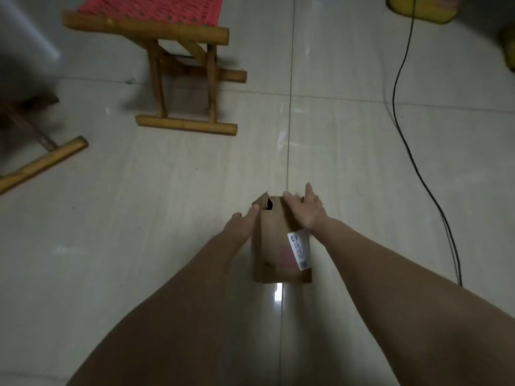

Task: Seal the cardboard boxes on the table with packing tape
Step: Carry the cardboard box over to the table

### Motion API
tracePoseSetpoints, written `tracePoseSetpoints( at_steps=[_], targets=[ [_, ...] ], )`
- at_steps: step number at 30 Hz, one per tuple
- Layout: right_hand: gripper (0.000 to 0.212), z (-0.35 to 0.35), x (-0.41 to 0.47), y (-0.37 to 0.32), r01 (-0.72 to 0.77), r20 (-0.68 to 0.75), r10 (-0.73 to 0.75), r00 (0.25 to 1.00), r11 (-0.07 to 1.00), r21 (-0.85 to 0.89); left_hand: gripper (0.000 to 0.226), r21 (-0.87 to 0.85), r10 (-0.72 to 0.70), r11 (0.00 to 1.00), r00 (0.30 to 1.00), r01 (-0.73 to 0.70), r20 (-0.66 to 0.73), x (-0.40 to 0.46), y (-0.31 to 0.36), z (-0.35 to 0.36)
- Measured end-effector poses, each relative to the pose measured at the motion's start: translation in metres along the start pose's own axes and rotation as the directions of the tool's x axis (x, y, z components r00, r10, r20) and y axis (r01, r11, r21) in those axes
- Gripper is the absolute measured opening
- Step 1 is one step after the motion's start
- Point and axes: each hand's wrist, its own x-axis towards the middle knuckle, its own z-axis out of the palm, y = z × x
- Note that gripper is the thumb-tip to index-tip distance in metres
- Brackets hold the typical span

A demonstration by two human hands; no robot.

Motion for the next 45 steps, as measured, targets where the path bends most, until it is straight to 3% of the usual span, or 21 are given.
tracePoseSetpoints(
  at_steps=[4, 8, 10, 13, 20, 26, 30, 37, 42, 45],
  targets=[
    [0.099, 0.012, -0.007, 0.033, -0.129, 0.068, 0.116, 0.991, 0.961, 0.243, 0.071, -0.193, -0.018, 0.981, 1.0, 0.021, 0.015, -0.005, -0.018, 0.022],
    [0.101, 0.019, -0.014, 0.038, -0.239, 0.163, 0.188, 0.969, 0.887, 0.395, 0.082, -0.292, -0.097, 0.951, 0.995, 0.1, 0.026, -0.007, -0.026, 0.037],
    [0.097, 0.019, -0.018, 0.035, -0.256, 0.21, 0.173, 0.962, 0.834, 0.489, 0.083, -0.42, -0.078, 0.899, 0.989, 0.123, 0.123, -0.012, -0.021, 0.042],
    [0.089, 0.013, -0.019, 0.022, -0.233, 0.216, 0.125, 0.968, 0.76, 0.606, 0.067, -0.522, 0.024, 0.846, 0.971, 0.106, 0.237, -0.021, -0.006, 0.041],
    [0.088, -0.01, -0.02, -0.019, -0.2, 0.287, -0.005, 0.958, 0.704, 0.681, 0.069, -0.538, 0.137, 0.843, 0.967, 0.0, 0.214, -0.032, 0.024, 0.009],
    [0.073, -0.041, -0.034, -0.074, -0.154, 0.32, -0.14, 0.937, 0.656, 0.739, 0.064, -0.514, 0.19, 0.852, 0.973, -0.096, 0.134, -0.059, 0.08, -0.03],
    [0.085, -0.066, -0.056, -0.122, -0.12, 0.278, -0.129, 0.952, 0.679, 0.724, 0.067, -0.526, 0.211, 0.841, 0.972, -0.126, 0.104, -0.092, 0.117, -0.056],
    [0.087, -0.131, -0.152, -0.202, -0.088, 0.255, -0.138, 0.957, 0.7, 0.709, 0.064, -0.564, 0.173, 0.82, 0.982, -0.1, 0.077, -0.208, 0.187, -0.102],
    [0.091, -0.204, -0.237, -0.261, -0.081, 0.271, -0.167, 0.948, 0.698, 0.712, 0.029, -0.49, 0.177, 0.868, 0.972, -0.079, 0.156, -0.313, 0.243, -0.135],
    [0.091, -0.254, -0.292, -0.298, -0.032, 0.25, -0.221, 0.943, 0.685, 0.727, 0.048, -0.498, 0.226, 0.858, 0.963, -0.125, 0.147, -0.384, 0.281, -0.155]
  ],
)
